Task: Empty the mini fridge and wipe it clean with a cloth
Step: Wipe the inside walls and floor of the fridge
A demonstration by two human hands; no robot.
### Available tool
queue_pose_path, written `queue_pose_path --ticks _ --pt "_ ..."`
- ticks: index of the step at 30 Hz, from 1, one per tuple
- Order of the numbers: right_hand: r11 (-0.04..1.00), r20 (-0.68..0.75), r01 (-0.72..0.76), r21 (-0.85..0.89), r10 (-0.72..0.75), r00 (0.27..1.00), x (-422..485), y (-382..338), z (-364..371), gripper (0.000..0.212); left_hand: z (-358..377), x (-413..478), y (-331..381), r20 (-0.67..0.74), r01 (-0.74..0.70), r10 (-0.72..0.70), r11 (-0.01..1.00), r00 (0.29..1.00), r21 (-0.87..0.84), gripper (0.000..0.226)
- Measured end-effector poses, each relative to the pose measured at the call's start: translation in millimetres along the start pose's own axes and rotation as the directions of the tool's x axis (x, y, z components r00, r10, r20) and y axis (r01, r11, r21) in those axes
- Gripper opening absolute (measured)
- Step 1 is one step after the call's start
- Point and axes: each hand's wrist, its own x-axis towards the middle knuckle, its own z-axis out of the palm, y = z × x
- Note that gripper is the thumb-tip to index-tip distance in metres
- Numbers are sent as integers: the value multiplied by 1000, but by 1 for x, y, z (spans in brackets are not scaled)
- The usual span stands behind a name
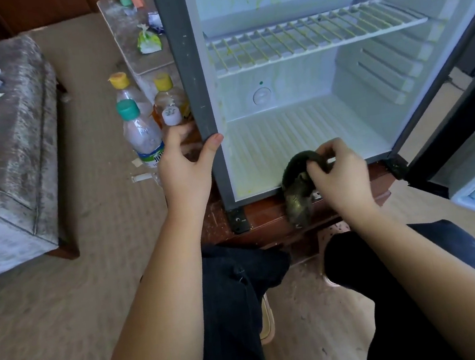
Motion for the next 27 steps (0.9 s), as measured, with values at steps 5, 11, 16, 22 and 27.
queue_pose_path --ticks 5,11,16,22,27 --pt "967 359 236 -101 -185 915 -1 12 46 39 -2 3 -4 28 -2 3 1000 1000 -21 34" --pt "947 488 312 -74 -238 840 7 8 54 42 -7 7 -6 49 -19 18 1000 999 23 45" --pt "937 448 340 -78 -271 852 -10 -24 88 41 -6 7 -6 54 -17 16 1000 998 10 54" --pt "727 374 605 -325 -488 788 -14 -20 91 28 -4 4 -4 40 -10 10 1000 999 7 42" --pt "810 390 445 -383 -295 872 8 8 58 30 -4 1 -1 31 -17 17 1000 999 12 33"
